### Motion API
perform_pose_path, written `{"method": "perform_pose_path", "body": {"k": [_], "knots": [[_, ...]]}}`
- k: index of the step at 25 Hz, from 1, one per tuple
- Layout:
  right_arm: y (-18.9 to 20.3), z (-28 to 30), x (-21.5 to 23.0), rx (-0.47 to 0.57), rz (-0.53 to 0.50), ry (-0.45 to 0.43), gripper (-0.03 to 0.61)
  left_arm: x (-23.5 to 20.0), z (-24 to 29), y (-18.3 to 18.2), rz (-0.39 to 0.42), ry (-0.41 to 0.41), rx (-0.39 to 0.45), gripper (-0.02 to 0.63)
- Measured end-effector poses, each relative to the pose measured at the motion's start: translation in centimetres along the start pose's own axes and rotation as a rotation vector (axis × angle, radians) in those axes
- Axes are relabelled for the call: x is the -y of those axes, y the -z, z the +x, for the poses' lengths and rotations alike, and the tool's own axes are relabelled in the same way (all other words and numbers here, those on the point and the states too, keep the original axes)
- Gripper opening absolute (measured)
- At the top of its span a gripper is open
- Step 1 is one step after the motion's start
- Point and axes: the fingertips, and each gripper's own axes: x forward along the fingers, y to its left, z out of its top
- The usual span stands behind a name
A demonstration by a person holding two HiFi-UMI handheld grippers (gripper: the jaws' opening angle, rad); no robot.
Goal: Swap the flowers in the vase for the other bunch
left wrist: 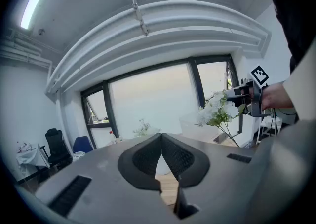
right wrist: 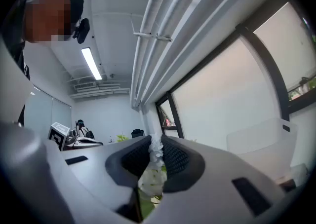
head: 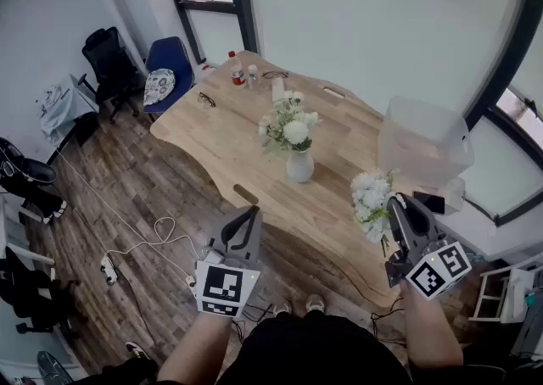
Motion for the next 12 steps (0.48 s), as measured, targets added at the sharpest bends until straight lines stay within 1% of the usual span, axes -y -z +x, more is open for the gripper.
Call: {"method": "perform_pose_path", "body": {"k": [3, 8, 10, 12], "knots": [[-0.4, 0.3, 1.0, 0.009, 0.006, -0.006, 0.077, 0.0, 0.5, -0.7, 0.009, -0.017, 0.000, 0.006], [-0.3, 1.2, 2.5, 0.009, 0.005, -0.044, 0.077, 0.1, 1.2, -0.9, 0.010, -0.073, -0.009, 0.006], [-0.2, 1.3, 3.1, 0.012, 0.002, -0.055, 0.077, 0.5, 1.9, -1.1, 0.010, -0.079, -0.001, 0.006], [-0.1, 1.4, 3.7, 0.019, -0.006, -0.058, 0.077, 1.1, 2.6, -1.6, 0.019, -0.070, 0.025, 0.006]]}}
